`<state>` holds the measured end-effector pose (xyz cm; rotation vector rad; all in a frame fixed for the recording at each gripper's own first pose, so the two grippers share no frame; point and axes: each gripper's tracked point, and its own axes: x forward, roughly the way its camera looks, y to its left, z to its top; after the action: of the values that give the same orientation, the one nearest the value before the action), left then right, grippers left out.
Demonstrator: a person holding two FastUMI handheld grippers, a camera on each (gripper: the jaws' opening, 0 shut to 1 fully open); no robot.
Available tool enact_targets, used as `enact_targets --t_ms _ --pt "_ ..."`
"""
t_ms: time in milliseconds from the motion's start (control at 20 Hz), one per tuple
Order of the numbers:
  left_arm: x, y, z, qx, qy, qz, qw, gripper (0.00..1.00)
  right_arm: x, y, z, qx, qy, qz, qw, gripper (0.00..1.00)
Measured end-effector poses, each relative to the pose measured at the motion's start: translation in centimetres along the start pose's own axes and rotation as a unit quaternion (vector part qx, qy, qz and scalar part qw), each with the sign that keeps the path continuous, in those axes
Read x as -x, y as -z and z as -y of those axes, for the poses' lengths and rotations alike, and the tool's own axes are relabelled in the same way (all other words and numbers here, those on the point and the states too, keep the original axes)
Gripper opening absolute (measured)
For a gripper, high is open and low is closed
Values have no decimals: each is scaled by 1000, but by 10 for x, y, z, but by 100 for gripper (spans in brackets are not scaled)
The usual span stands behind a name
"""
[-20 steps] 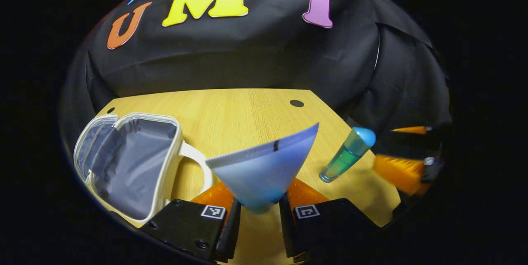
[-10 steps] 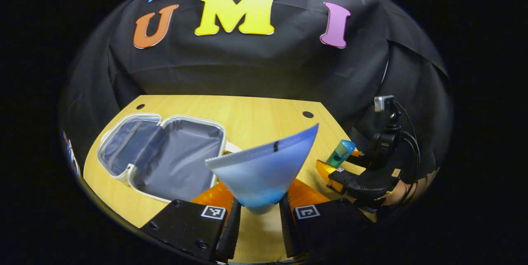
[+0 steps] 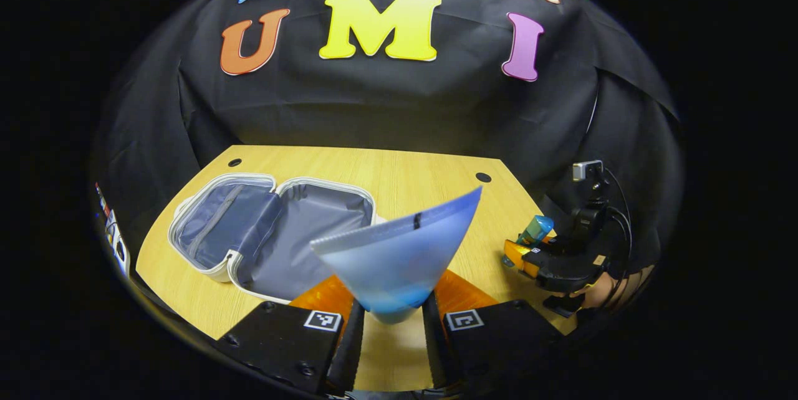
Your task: First open the suitcase, pack the skin care products into it, and then close the suitcase.
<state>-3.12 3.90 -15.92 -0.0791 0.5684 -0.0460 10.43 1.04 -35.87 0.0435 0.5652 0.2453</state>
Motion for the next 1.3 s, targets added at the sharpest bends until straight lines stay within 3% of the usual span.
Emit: enact_targets --t_ms 150,400,600,900,1300 --pt "-1 -5 -29 3 2 2 1000 47 34 -7 -4 -9 8 -2 1000 36" --pt "-26 -10 -116 -22 -23 -18 999 47 100 -25 -29 -20 19 0 1000 36" --pt "-68 17 -170 -37 -30 -75 996 47 139 -43 -56 -20 34 5 999 36" --pt "-99 76 -180 -51 -17 -166 985 47 160 -67 -87 -26 48 16 998 36" --pt "-115 109 -188 -67 -24 -256 964 47 157 -70 -111 -30 43 5 999 35"
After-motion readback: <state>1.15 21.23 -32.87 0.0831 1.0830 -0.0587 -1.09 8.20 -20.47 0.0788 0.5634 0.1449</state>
